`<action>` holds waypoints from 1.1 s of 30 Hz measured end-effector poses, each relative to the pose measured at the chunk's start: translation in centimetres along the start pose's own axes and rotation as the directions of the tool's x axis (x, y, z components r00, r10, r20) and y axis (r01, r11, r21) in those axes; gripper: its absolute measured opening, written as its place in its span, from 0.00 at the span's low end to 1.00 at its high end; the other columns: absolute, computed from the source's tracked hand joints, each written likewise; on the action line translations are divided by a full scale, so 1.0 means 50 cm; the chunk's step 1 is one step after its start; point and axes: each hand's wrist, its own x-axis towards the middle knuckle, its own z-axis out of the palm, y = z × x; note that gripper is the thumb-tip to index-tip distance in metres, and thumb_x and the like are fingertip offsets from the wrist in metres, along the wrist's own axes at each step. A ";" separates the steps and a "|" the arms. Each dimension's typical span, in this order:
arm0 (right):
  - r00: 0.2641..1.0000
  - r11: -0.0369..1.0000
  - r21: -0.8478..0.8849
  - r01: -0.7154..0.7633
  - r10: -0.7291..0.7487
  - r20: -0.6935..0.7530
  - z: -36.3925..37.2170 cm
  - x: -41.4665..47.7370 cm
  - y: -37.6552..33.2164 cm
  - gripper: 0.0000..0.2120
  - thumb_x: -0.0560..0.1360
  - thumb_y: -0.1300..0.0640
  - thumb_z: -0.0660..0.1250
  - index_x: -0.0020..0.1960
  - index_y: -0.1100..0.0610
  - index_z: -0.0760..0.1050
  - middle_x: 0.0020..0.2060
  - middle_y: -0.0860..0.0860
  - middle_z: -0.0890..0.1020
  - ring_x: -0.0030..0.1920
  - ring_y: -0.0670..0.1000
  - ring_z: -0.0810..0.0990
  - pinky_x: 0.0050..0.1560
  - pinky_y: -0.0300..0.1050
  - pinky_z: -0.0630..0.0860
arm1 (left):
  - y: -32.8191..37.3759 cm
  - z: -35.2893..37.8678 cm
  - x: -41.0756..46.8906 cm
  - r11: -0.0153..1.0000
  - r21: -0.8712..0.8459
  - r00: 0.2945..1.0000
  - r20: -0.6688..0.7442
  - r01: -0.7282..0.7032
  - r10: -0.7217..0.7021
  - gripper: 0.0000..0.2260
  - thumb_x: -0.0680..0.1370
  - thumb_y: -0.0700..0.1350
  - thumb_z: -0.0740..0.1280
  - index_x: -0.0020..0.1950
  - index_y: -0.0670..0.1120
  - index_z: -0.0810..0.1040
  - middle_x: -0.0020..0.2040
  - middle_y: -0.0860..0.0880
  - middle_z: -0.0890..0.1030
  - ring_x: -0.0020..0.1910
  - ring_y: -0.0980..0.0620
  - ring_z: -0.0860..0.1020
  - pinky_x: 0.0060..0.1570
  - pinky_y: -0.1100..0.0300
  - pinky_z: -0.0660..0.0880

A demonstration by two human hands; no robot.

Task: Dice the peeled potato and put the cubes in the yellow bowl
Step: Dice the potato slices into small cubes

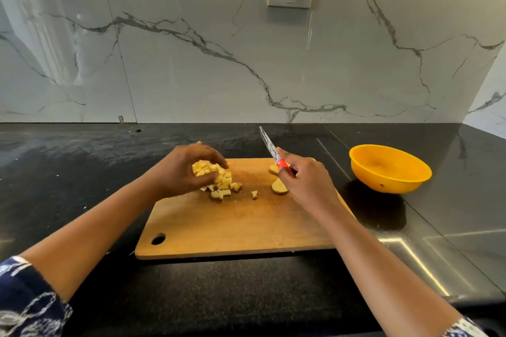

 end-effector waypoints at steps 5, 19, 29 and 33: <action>1.000 1.000 0.009 -0.003 0.003 0.008 0.006 0.001 0.003 0.21 0.80 0.52 0.62 0.72 0.49 0.67 0.42 0.47 0.82 0.31 0.44 0.73 0.28 0.31 0.63 | 0.021 0.052 0.018 0.970 0.170 0.931 0.350 -0.173 0.105 0.26 0.75 0.68 0.52 0.64 0.57 0.75 0.67 0.58 0.72 0.68 0.62 0.66 0.73 0.55 0.51; 1.000 1.000 0.014 -0.011 0.011 -0.003 0.003 0.003 0.005 0.21 0.79 0.52 0.62 0.72 0.48 0.67 0.41 0.47 0.82 0.31 0.43 0.73 0.27 0.31 0.64 | -0.056 0.022 0.035 0.956 0.287 0.978 -0.175 -0.055 0.109 0.06 0.73 0.46 0.71 0.48 0.48 0.83 0.46 0.50 0.84 0.45 0.53 0.80 0.70 0.37 0.57; 0.999 0.999 0.022 -0.031 0.032 -0.010 -0.001 0.003 0.002 0.21 0.79 0.53 0.62 0.72 0.49 0.67 0.44 0.48 0.83 0.31 0.42 0.73 0.27 0.30 0.63 | 0.050 0.091 0.055 0.943 0.160 0.955 0.097 -0.292 0.279 0.16 0.74 0.59 0.63 0.54 0.52 0.81 0.52 0.55 0.82 0.53 0.57 0.78 0.70 0.53 0.59; 1.000 0.999 0.036 -0.030 0.031 -0.008 -0.003 0.003 0.004 0.21 0.79 0.53 0.62 0.72 0.49 0.67 0.44 0.48 0.83 0.30 0.43 0.72 0.27 0.31 0.64 | 0.041 0.106 0.076 0.881 0.326 0.939 0.158 -0.342 0.306 0.06 0.76 0.48 0.68 0.51 0.50 0.82 0.48 0.52 0.83 0.49 0.53 0.80 0.70 0.47 0.59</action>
